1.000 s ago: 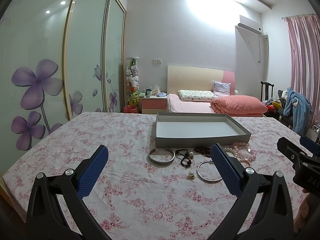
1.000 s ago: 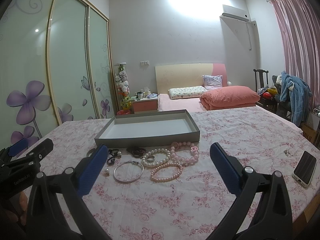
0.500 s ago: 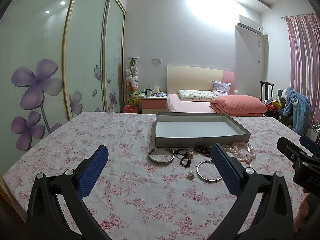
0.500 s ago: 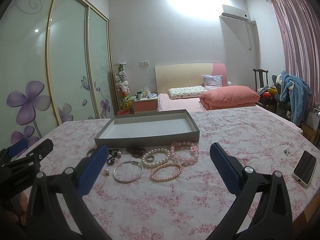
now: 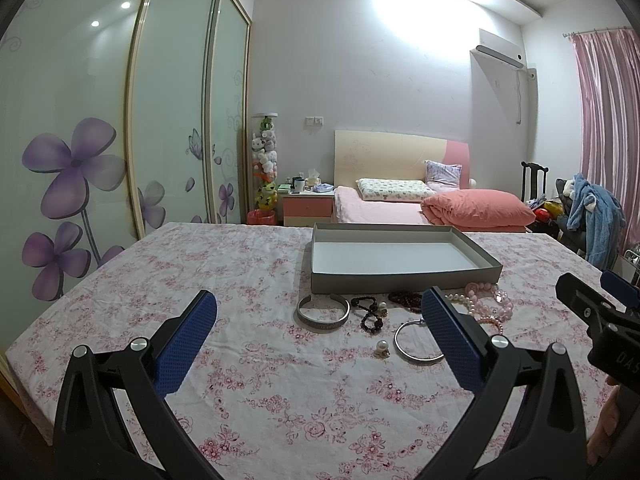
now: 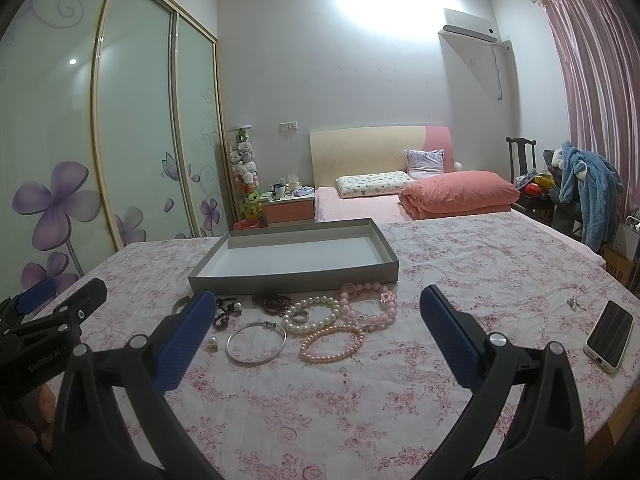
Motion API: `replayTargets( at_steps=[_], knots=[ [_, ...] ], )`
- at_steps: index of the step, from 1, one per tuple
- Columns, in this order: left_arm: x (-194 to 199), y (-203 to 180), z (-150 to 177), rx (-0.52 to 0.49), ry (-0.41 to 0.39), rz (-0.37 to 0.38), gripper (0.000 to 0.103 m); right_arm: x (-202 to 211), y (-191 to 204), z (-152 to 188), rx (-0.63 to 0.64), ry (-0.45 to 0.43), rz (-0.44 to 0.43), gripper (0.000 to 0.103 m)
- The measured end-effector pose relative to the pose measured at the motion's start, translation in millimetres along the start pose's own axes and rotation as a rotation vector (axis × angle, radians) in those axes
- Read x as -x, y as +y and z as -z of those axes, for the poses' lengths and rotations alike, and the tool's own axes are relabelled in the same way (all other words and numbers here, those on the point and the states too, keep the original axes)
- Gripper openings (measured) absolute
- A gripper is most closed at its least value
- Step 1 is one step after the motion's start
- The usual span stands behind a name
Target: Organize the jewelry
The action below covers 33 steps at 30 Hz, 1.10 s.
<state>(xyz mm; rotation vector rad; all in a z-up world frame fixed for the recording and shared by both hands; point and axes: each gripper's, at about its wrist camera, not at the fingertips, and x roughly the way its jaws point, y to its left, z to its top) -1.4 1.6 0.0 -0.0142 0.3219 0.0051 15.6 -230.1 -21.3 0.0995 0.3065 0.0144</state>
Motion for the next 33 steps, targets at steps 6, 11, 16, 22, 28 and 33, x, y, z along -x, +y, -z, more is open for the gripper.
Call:
replayTargets(
  at_steps=[6, 11, 16, 22, 28, 33],
  knots=[
    [-1.0, -1.4, -0.4, 0.0, 0.0, 0.002, 0.101, 0.4, 0.2, -0.2, 0.001, 0.0, 0.001, 0.099],
    [-1.1, -1.5, -0.4, 0.0, 0.0, 0.001, 0.101, 0.4, 0.1, -0.4, 0.0, 0.0, 0.0, 0.099],
    [-1.2, -1.5, -0.4, 0.0, 0.001, 0.002, 0.101, 0.2, 1.5, -1.8, 0.001, 0.002, 0.001, 0.099],
    [-1.8, -0.2, 0.4, 0.001, 0.007, 0.0, 0.101, 1.0, -1.2, 0.4, 0.001, 0.007, 0.002, 0.099],
    [-8.5, -0.2, 1.3, 0.001, 0.027, -0.009, 0.101, -12.1, -4.7, 6.6, -0.008, 0.03, 0.0, 0.099],
    [-25.5, 3.5, -3.8, -0.024, 0.061, -0.018, 0.101, -29.9, -14.2, -7.4, -0.018, 0.077, 0.016, 0.099]
  ],
)
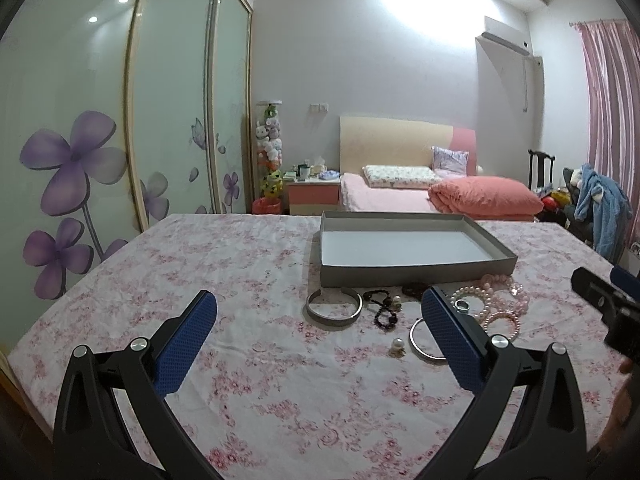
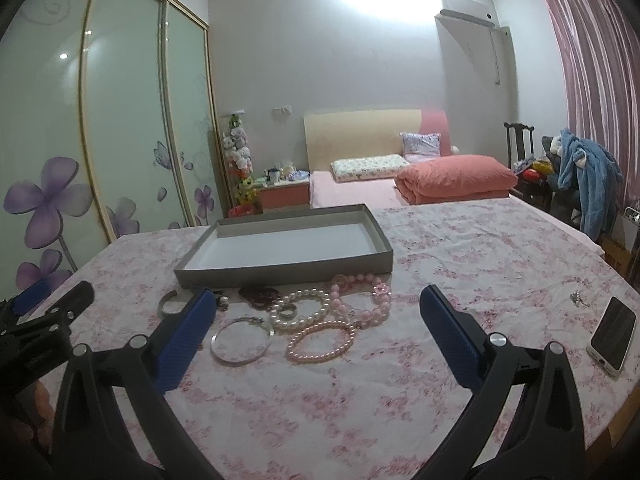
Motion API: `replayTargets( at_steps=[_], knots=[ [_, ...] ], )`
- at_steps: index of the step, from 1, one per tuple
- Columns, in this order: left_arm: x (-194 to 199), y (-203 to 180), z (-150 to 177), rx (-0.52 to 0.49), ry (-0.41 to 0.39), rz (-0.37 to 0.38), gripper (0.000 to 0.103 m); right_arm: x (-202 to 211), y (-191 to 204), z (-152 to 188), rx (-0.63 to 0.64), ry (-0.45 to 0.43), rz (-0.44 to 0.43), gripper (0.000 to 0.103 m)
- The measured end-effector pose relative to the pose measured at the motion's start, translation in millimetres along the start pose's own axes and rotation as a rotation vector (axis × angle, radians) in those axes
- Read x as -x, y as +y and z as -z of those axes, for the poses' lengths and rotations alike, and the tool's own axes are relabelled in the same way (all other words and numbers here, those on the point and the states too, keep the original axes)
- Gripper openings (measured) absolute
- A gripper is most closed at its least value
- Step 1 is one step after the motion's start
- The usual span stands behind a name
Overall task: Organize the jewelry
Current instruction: 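Grasp the pink beaded bracelet with the right gripper while the left gripper grasps the silver cuff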
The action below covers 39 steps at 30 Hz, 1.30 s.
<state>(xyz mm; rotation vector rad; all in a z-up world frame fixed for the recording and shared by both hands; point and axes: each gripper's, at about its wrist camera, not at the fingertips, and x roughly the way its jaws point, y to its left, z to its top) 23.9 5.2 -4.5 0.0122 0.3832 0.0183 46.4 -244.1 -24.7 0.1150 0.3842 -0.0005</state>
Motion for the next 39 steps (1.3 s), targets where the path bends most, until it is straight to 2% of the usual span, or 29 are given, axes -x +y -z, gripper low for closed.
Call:
replayTargets(
  at_steps=[6, 11, 14, 16, 18, 24, 26, 29, 34, 39],
  knots=[
    [-37.5, 5.8, -11.4, -0.032, 0.119, 0.05, 0.101, -50.0, -22.3, -17.4, -0.02, 0.124, 0.027, 0.096],
    [-75.8, 9.1, -12.1, -0.033, 0.254, 0.099, 0.101, -111.2, -39.4, -18.7, -0.027, 0.294, 0.05, 0.059],
    [-96.1, 6.9, -8.5, -0.048, 0.313, 0.098, 0.101, -147.3, -51.3, -12.8, -0.065, 0.4, 0.049, 0.045],
    [-108.0, 4.7, -5.4, -0.069, 0.347, 0.085, 0.101, -163.3, -56.8, -8.1, -0.093, 0.452, 0.051, 0.04],
    [-118.1, 2.1, -2.4, -0.085, 0.378, 0.082, 0.101, -177.2, -60.7, -4.7, -0.107, 0.493, 0.061, 0.038],
    [-143.1, -3.1, 5.0, -0.097, 0.459, 0.082, 0.101, -191.3, -58.6, -2.9, -0.064, 0.516, 0.1, 0.032],
    [-150.8, -3.6, 6.5, -0.09, 0.483, 0.077, 0.101, -192.1, -58.7, -2.5, -0.053, 0.511, 0.117, 0.023],
    [-158.3, -3.4, 6.3, -0.076, 0.501, 0.065, 0.099, -194.1, -62.6, -3.6, -0.062, 0.506, 0.104, 0.022],
    [-168.6, -2.5, 7.1, -0.06, 0.527, 0.052, 0.087, -193.6, -62.7, -4.1, -0.06, 0.499, 0.108, 0.022],
    [-174.9, -3.9, 8.3, -0.056, 0.54, 0.055, 0.085, -194.6, -64.7, -4.5, -0.072, 0.496, 0.103, 0.023]
  ],
)
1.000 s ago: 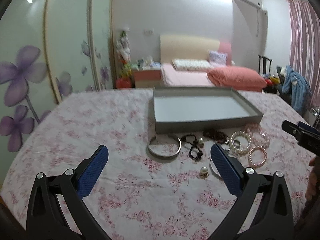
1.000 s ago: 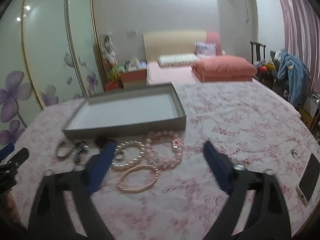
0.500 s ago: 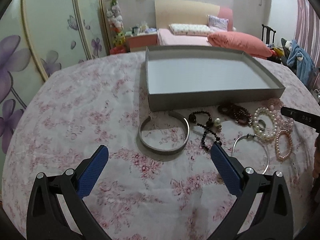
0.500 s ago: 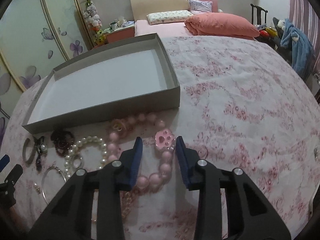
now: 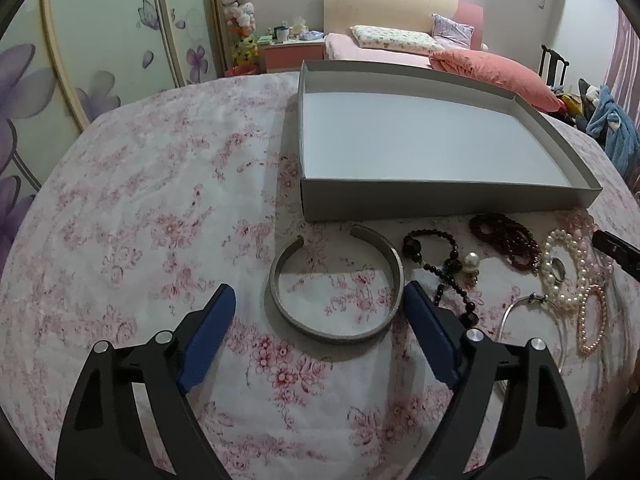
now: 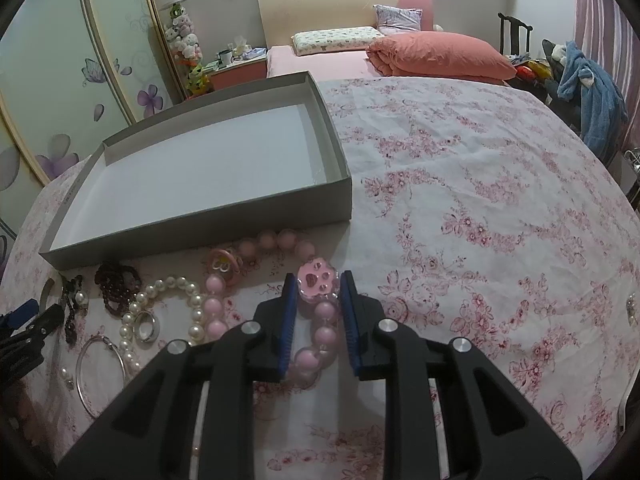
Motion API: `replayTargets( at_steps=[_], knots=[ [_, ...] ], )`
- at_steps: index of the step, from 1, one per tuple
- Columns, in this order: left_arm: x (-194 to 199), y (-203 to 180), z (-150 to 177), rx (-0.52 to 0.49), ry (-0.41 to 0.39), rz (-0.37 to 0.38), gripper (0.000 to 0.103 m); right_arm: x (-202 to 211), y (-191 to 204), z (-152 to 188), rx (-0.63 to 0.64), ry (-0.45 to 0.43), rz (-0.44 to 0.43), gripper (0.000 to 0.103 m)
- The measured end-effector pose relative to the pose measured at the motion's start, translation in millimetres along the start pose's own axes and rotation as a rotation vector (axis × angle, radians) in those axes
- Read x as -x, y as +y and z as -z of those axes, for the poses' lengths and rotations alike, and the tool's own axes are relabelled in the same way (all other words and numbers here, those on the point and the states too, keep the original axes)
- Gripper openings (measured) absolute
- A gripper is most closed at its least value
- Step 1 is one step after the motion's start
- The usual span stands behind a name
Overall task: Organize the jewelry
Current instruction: 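Grasp the pink beaded bracelet with the right gripper while the left gripper grasps the silver cuff, then carry the pink bracelet and silver cuff into the grey tray and release both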
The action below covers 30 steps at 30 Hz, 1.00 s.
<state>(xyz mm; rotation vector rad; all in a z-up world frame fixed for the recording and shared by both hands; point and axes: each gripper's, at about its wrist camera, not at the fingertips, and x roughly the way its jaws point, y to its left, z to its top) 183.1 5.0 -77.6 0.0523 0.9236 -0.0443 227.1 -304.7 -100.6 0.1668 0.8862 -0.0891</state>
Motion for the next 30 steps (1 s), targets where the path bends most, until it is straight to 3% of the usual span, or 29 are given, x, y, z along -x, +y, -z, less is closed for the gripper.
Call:
replayTargets(
  at_steps=[5, 9, 15, 21, 30],
  knots=[
    [-3.3, -1.2, -4.9, 0.004, -0.006, 0.001, 0.082, 0.2, -0.5, 0.1, 0.005, -0.002, 0.003, 0.023],
    [-3.3, 0.4, -7.6, 0.002, -0.018, 0.006, 0.068, 0.3, 0.0, 1.3, 0.009, -0.009, 0.003, 0.023],
    [0.0, 5.4, -7.1, 0.013, -0.023, 0.023, 0.068, 3.8, -6.7, 3.3, -0.03, -0.016, -0.04, 0.021],
    [9.8, 10.8, -0.5, 0.033, -0.048, 0.028, 0.068, 24.1, -9.0, 3.1, -0.053, -0.086, -0.091, 0.021],
    [41.4, 6.9, 3.2, 0.025, -0.175, 0.018, 0.068, 64.6, 7.1, 5.7, -0.033, -0.211, -0.204, 0.021]
  ],
)
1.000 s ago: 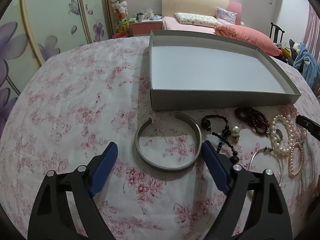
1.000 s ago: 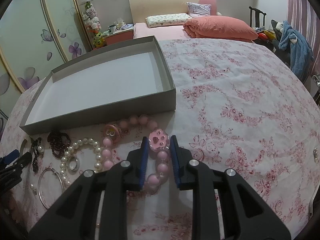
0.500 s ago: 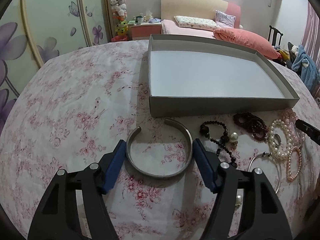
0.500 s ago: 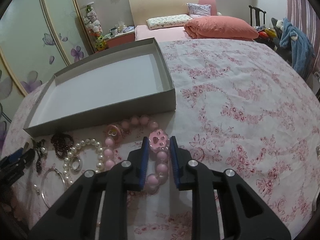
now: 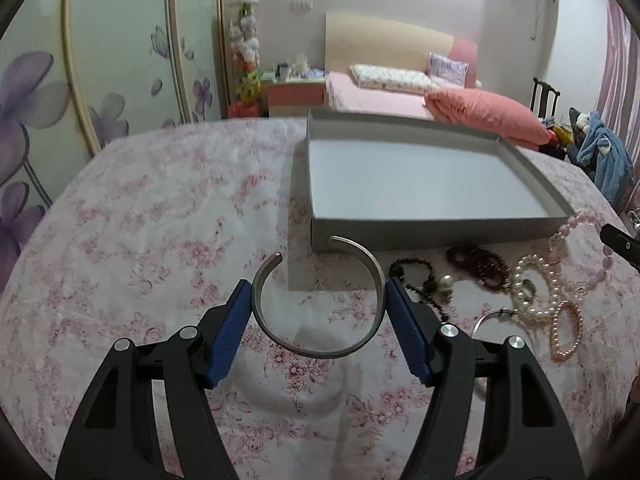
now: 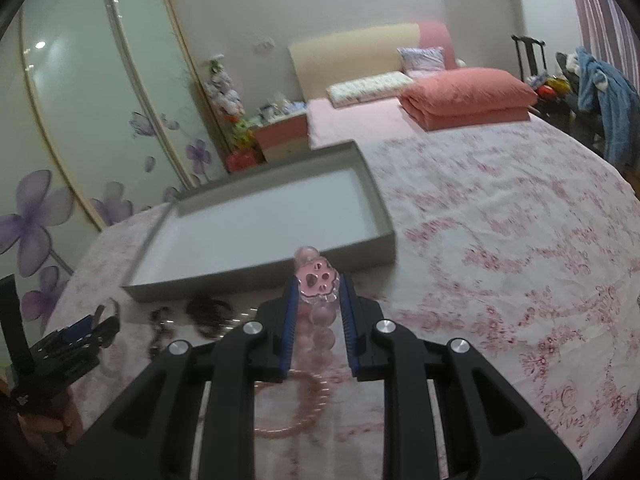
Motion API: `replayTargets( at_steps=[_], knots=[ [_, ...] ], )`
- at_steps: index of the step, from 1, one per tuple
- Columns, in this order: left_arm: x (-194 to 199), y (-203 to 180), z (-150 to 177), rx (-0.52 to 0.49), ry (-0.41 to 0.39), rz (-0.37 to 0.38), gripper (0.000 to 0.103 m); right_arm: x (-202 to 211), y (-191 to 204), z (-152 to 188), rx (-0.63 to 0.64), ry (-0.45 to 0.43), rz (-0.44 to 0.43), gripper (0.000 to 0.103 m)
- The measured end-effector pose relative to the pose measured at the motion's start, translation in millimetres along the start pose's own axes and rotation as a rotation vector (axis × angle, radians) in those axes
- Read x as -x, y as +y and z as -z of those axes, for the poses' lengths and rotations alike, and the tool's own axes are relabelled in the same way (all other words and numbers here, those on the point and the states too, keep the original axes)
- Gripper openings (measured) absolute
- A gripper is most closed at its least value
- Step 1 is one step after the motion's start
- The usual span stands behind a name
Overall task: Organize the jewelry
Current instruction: 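Carry the pink bracelet and silver cuff into the grey tray and release both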
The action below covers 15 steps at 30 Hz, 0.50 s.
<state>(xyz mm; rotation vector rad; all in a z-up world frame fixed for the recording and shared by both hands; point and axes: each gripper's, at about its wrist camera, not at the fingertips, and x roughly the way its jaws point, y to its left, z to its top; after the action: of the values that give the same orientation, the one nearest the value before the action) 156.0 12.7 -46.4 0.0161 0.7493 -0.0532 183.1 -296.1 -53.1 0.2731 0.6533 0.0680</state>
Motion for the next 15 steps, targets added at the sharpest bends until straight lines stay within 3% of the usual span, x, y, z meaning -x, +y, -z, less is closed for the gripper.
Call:
replayTargets(
  at_steps=[15],
  knots=[
    [49.6, -22.7, -6.6, -0.065, -0.263, -0.033, 0.068, 32.0, 42.1, 3.7, 0.07, -0.113, -0.058, 0.021]
  ],
)
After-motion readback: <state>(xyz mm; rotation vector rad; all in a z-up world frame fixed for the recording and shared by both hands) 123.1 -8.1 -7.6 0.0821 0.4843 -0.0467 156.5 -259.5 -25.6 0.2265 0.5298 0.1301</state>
